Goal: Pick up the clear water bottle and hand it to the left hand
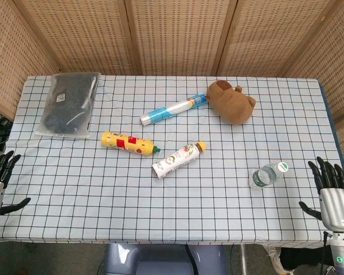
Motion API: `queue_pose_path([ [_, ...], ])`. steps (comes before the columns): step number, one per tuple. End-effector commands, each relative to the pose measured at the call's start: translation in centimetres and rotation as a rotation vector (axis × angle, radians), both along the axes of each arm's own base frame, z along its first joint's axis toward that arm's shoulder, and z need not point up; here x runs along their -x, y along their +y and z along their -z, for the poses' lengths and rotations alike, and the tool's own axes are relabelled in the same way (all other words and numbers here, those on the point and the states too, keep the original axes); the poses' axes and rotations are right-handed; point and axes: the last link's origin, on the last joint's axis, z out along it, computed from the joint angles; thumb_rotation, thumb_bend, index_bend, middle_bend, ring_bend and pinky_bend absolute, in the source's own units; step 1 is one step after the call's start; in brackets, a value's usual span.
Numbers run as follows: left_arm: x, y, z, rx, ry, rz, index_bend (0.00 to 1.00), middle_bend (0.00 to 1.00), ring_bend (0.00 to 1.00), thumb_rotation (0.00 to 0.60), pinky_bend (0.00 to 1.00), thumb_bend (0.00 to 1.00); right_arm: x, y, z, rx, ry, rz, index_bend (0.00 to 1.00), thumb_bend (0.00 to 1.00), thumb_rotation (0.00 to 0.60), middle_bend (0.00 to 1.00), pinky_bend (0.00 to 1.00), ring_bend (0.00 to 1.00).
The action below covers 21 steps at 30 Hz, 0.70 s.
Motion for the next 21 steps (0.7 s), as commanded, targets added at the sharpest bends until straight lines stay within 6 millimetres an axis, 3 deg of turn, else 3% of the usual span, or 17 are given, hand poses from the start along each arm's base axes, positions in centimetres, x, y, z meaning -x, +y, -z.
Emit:
queue_pose_path([
  [1, 0.0, 0.0, -0.1, -0.003, -0.002, -0.003, 0.0, 0.0, 0.0, 0.6, 0.0, 0.0, 0.0, 0.0, 0.0, 0.005, 0.002, 0.0, 0.0, 0.0, 0.6, 0.0, 0.0, 0.0],
  [8, 0.0, 0.2, -0.6, -0.013, -0.011, -0.008, 0.0, 0.0, 0.0, 0.6, 0.0, 0.0, -0.8, -0.8, -1.2, 0.017, -0.109, -0.037, 0.0, 0.0, 0.6, 0.0, 0.0, 0.0],
  [15, -0.1, 0.6, -0.6, -0.013, 0.003, -0.025, 0.0, 0.0, 0.0, 0.6, 0.0, 0.0, -4.3, -4.7, -2.9, -0.212, -0.254, -0.09, 0.0, 0.0, 0.6, 0.0, 0.0, 0.0],
  [21, -0.2, 0.9, -0.4, -0.012, 0.014, -0.044, 0.0, 0.0, 0.0, 0.6, 0.0, 0.0, -6.7, -8.0, -2.3, -0.435, -0.183, -0.026, 0.0, 0.0, 0.6, 0.0, 0.0, 0.0],
])
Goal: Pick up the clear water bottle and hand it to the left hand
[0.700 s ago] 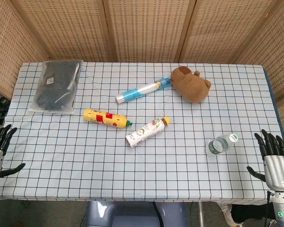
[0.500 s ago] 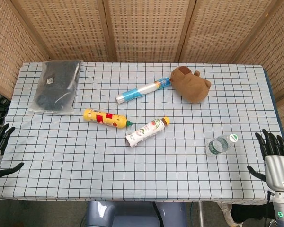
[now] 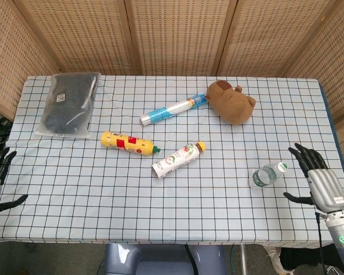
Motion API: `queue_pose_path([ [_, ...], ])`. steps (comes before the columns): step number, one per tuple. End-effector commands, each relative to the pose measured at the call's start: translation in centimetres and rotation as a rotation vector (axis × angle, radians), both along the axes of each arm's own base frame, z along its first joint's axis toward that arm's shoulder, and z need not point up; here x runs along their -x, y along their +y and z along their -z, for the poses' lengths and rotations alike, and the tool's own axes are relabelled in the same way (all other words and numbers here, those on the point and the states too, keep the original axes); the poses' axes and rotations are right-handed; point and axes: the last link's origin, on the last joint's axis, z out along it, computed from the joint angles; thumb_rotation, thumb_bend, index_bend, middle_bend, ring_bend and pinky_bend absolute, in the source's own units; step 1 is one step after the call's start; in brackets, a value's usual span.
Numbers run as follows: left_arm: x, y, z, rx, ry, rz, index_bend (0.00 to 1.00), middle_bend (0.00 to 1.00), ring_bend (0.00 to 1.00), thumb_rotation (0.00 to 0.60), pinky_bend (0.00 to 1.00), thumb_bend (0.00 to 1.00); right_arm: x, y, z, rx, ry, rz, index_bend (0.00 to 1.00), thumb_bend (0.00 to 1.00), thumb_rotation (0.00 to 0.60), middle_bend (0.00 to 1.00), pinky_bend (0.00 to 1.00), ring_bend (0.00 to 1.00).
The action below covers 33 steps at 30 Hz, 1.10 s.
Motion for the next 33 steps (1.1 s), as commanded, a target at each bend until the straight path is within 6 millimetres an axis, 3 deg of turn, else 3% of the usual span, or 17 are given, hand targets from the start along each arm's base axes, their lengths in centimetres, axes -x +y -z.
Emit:
queue_pose_path([
  [1, 0.0, 0.1, 0.0, 0.0, 0.001, -0.002, 0.0, 0.0, 0.0, 0.6, 0.0, 0.0, -2.8, -3.2, 0.1, -0.172, 0.071, 0.007, 0.0, 0.0, 0.6, 0.0, 0.0, 0.0],
  [7, 0.1, 0.3, 0.0, -0.002, -0.003, -0.01, 0.0, 0.0, 0.0, 0.6, 0.0, 0.0, -3.4, -5.0, 0.6, -0.189, 0.162, 0.034, 0.01, 0.0, 0.6, 0.0, 0.0, 0.0],
  [10, 0.2, 0.3, -0.1, -0.003, -0.006, -0.011, 0.0, 0.0, 0.0, 0.6, 0.0, 0.0, -3.5, -5.6, 0.9, -0.197, 0.183, 0.057, 0.05, 0.0, 0.6, 0.05, 0.0, 0.02],
  [12, 0.2, 0.3, -0.1, -0.005, -0.007, -0.012, 0.0, 0.0, 0.0, 0.6, 0.0, 0.0, -3.6, -5.9, 1.0, -0.204, 0.197, 0.068, 0.1, 0.0, 0.6, 0.13, 0.05, 0.09],
  [18, 0.2, 0.4, -0.2, -0.007, -0.009, -0.014, 0.0, 0.0, 0.0, 0.6, 0.0, 0.0, -3.7, -6.3, 1.7, -0.227, 0.232, 0.085, 0.25, 0.02, 0.6, 0.31, 0.34, 0.3],
  [26, 0.3, 0.5, -0.1, -0.002, -0.009, -0.018, 0.0, 0.0, 0.0, 0.6, 0.0, 0.0, -3.6, -6.6, 2.6, -0.227, 0.236, 0.099, 0.53, 0.28, 0.6, 0.54, 0.66, 0.58],
  [29, 0.3, 0.5, -0.1, -0.001, -0.009, -0.019, 0.0, 0.0, 0.0, 0.6, 0.0, 0.0, -3.8, -6.5, 2.7, -0.218, 0.227, 0.093, 0.56, 0.38, 0.6, 0.58, 0.73, 0.62],
  [33, 0.3, 0.5, -0.1, 0.002, -0.011, -0.02, 0.0, 0.0, 0.0, 0.6, 0.0, 0.0, -4.5, -6.4, 2.4, -0.199, 0.208, 0.069, 0.57, 0.44, 0.6, 0.59, 0.75, 0.63],
])
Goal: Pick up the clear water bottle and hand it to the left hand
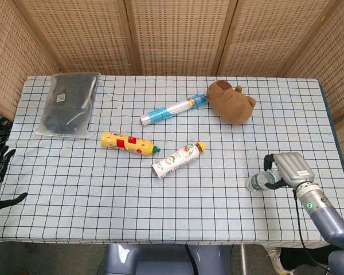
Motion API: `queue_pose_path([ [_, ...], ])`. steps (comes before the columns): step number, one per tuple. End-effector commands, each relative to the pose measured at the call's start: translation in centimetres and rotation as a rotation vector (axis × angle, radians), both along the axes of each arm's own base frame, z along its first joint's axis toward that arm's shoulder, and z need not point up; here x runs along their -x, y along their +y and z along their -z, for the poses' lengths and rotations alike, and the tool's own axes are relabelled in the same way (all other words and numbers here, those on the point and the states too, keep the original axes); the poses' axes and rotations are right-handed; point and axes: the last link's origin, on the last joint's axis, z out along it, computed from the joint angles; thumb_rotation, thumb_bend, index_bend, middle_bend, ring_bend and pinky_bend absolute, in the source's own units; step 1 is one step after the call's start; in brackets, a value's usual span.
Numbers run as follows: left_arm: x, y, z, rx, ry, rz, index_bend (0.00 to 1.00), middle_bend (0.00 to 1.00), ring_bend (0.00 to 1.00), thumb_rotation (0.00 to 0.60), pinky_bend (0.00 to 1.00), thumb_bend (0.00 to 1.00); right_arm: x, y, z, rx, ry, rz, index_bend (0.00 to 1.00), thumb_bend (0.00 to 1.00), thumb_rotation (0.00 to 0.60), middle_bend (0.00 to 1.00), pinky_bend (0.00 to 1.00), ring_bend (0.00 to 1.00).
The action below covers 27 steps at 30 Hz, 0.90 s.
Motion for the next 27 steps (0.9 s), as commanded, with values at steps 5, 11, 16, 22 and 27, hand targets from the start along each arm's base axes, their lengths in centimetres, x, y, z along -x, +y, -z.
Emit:
queue_pose_path([
  [5, 0.1, 0.1, 0.1, 0.007, -0.006, -0.005, 0.0, 0.0, 0.0, 0.6, 0.0, 0.0, -2.1, 0.1, -0.9, 0.019, -0.034, -0.055, 0.58, 0.47, 0.6, 0.59, 0.75, 0.63],
  [11, 0.2, 0.7, 1.0, 0.056, -0.017, -0.015, 0.0, 0.0, 0.0, 0.6, 0.0, 0.0, -6.0, -1.1, -1.2, 0.009, -0.058, -0.114, 0.58, 0.51, 0.6, 0.59, 0.75, 0.63],
  [16, -0.9, 2.4, 3.3, 0.184, -0.115, 0.045, 0.0, 0.0, 0.0, 0.6, 0.0, 0.0, -10.1, -2.8, -0.7, -0.019, -0.081, -0.159, 0.58, 0.52, 0.6, 0.59, 0.75, 0.63],
  [22, -3.7, 5.2, 6.3, 0.316, -0.278, 0.171, 0.0, 0.0, 0.0, 0.6, 0.0, 0.0, -14.4, -3.9, 0.0, -0.046, -0.078, -0.203, 0.58, 0.54, 0.6, 0.59, 0.75, 0.63],
  [27, -8.5, 8.5, 10.1, 0.467, -0.503, 0.264, 0.0, 0.0, 0.0, 0.6, 0.0, 0.0, -19.1, -4.8, 1.2, -0.066, -0.065, -0.242, 0.58, 0.55, 0.6, 0.59, 0.75, 0.63],
])
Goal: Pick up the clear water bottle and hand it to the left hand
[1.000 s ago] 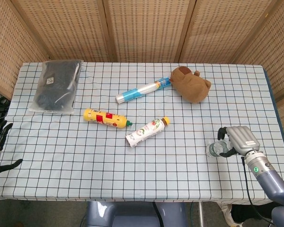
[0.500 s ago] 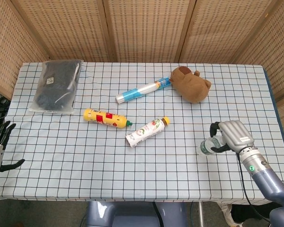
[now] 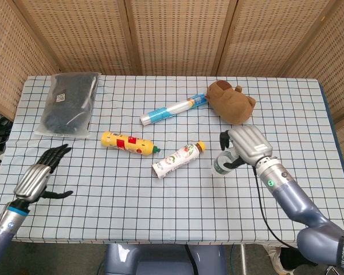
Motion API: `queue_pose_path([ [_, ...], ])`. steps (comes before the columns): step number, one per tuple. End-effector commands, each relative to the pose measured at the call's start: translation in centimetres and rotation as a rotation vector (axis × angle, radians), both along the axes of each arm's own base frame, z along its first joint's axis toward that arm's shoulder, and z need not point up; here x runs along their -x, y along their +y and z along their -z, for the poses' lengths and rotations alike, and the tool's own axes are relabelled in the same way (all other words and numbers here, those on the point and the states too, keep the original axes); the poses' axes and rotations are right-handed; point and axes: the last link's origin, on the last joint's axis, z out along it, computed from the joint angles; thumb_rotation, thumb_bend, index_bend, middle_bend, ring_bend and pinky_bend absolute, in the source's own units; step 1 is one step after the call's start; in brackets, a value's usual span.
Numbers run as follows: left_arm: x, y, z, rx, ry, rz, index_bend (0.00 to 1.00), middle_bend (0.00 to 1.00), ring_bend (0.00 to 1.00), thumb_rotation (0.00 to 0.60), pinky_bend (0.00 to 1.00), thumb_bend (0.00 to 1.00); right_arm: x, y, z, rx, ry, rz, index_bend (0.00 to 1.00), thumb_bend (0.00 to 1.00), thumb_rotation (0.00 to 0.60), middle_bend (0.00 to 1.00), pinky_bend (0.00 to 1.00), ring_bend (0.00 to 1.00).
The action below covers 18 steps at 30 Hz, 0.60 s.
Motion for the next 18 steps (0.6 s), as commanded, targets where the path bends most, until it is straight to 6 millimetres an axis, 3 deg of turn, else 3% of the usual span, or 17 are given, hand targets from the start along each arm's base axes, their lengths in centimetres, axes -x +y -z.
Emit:
queue_pose_path([
  [1, -4.4, 2.9, 3.8, 0.151, -0.189, 0.074, 0.0, 0.0, 0.0, 0.6, 0.0, 0.0, -4.4, -0.4, 1.4, -0.026, 0.015, -0.044, 0.58, 0.55, 0.6, 0.59, 0.75, 0.63],
  [12, -12.1, 7.6, 11.9, 0.323, -0.513, 0.093, 0.0, 0.0, 0.0, 0.6, 0.0, 0.0, -9.1, -1.6, 3.7, -0.046, 0.023, -0.033, 0.57, 0.56, 0.6, 0.59, 0.75, 0.63],
  [18, -14.9, 8.4, 14.1, 0.379, -0.591, 0.07, 0.0, 0.0, 0.0, 0.6, 0.0, 0.0, -10.3, -2.0, 4.3, -0.046, 0.014, -0.019, 0.57, 0.57, 0.6, 0.59, 0.75, 0.63],
])
